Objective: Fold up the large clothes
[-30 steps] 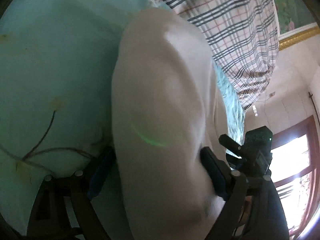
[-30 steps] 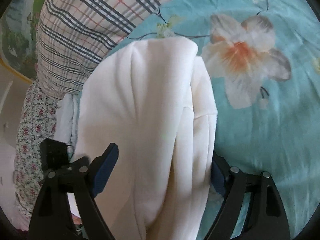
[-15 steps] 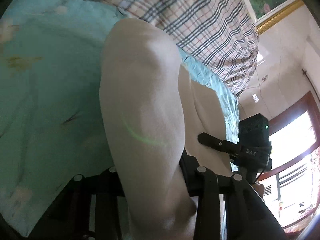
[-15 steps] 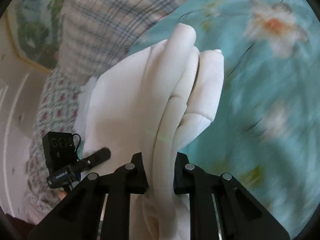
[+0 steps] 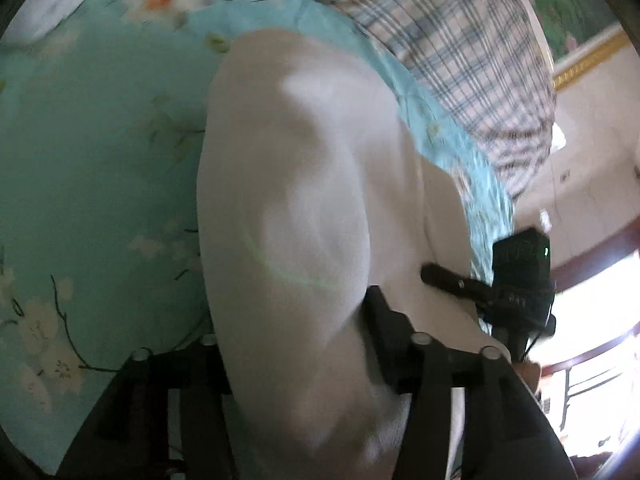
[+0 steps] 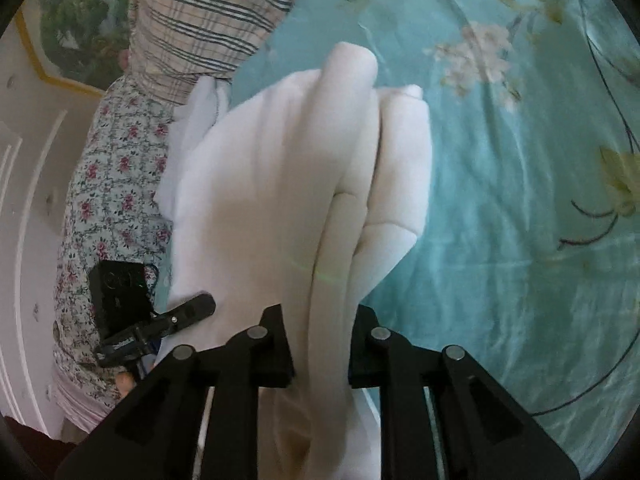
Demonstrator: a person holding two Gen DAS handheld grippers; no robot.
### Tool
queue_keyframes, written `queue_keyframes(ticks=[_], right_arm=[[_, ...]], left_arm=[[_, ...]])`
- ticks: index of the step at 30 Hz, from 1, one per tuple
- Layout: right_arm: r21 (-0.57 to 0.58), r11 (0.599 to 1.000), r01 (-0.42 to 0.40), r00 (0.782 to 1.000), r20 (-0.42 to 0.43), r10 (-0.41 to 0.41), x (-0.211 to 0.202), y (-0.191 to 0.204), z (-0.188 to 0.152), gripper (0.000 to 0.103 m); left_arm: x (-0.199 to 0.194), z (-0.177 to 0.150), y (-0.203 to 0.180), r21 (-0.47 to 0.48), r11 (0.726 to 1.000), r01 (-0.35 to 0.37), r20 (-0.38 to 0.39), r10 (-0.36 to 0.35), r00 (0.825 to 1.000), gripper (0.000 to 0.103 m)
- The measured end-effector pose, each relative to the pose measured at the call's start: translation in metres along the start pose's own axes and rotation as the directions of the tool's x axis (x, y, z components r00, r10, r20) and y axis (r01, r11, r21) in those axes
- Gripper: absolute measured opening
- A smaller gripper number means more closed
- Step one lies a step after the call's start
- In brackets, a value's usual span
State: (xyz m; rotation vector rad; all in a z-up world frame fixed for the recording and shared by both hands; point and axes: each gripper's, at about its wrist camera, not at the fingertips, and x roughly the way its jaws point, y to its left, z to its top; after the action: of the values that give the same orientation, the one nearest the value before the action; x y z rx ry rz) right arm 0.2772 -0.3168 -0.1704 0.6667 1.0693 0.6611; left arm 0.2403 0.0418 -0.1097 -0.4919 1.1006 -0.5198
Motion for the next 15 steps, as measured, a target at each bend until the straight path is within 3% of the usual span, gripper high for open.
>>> queue_keyframes(ticks=[3,5,7,10,15], right_arm=[[0.006,0.999,0.032,0.999,0.004,-0.032,-0.003,-0.001,-0.002,0.033],[0.006,0.998,0.056,0.998,0.009,-0.056,-0.007,0.003,-0.003,0.037],[-0.001,0.993,0.116,0.993,0.033,-0.116,-0.014,0.010,-0.004,0.053],[-0.026,0.979,0.201,0.973,0.123,-0.196,-0.042,0.019,-0.006,0.054],[-0.095,0.972,0.217,0.961,0.195,-0.196,-0.063,0.043,-0.013,0.052]], left_arm=[[0.002,-0.001,0.012,-0.061,0.998,0.032,0.010,-0.031,0.999,0.062],[-0.001,0.000,0.006,-0.048,0.999,-0.002,0.012,0.003,1.000,0.064],[-0.012,0.000,-0.003,-0.019,0.998,-0.054,0.027,0.054,0.998,0.064],[-0.037,-0.003,-0.015,0.019,0.994,-0.109,0.086,0.107,0.991,0.064],[-0.083,-0.026,-0.029,0.087,0.992,-0.087,0.169,0.071,0.983,0.064]])
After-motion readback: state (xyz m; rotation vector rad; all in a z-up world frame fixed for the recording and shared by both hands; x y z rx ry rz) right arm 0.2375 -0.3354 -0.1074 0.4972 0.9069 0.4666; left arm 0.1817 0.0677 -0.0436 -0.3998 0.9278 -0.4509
